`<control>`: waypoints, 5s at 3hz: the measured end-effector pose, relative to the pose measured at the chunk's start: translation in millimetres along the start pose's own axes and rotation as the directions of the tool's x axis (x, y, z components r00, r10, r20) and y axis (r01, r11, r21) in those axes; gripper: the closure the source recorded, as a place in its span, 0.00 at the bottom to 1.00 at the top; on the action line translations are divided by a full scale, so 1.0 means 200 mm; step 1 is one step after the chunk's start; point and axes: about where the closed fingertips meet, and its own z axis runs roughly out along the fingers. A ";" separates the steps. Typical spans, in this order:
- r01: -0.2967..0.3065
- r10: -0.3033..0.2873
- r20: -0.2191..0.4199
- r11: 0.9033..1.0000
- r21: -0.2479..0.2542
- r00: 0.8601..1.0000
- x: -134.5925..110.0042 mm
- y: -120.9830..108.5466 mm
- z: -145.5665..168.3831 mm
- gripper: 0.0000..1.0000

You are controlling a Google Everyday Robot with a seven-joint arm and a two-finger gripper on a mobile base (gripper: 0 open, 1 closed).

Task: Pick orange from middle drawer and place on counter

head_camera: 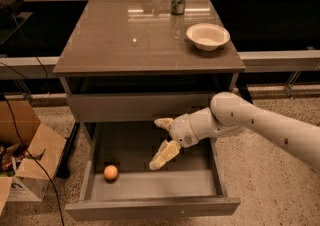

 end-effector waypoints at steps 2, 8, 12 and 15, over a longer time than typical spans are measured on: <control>-0.075 0.075 0.005 0.997 -0.032 0.997 0.24 0.00 0.41 0.00; -0.173 0.173 0.025 0.985 0.007 0.985 0.65 -0.26 1.39 0.00; -0.240 0.244 0.094 0.969 -0.052 0.965 0.59 -0.19 1.41 0.89; -0.144 0.150 0.119 0.988 -0.057 0.981 0.20 -0.12 0.49 1.00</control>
Offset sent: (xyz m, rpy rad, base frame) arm -0.0119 0.0785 -0.1443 -0.0246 0.0920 -0.0538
